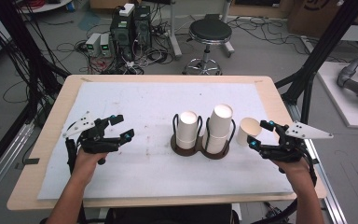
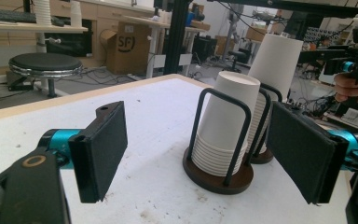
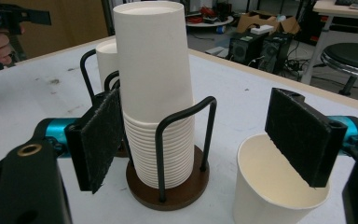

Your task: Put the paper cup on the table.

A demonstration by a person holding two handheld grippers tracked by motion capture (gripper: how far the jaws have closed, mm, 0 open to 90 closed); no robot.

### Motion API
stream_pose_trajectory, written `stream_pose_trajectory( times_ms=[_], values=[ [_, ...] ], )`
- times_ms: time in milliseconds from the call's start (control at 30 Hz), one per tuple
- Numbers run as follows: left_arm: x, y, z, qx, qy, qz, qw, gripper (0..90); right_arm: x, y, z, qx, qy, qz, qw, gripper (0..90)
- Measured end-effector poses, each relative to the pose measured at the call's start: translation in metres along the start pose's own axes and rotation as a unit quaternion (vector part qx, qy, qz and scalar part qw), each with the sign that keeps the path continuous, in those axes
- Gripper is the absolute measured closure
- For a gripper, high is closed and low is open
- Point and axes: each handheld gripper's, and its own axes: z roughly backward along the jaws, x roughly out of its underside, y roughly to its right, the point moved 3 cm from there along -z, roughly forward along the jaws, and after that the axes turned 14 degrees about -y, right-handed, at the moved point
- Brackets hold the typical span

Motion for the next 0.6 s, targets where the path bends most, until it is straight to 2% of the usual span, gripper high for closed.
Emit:
stream_pose_trajectory(
  times_ms=[600],
  values=[
    [0.0041,-0.0048,0.0000,-0.008,-0.005,0.007,0.9999,20.9,0.0039,0.0055,-0.0044,0.003,-0.005,-0.009,0.9999,20.1]
  ],
)
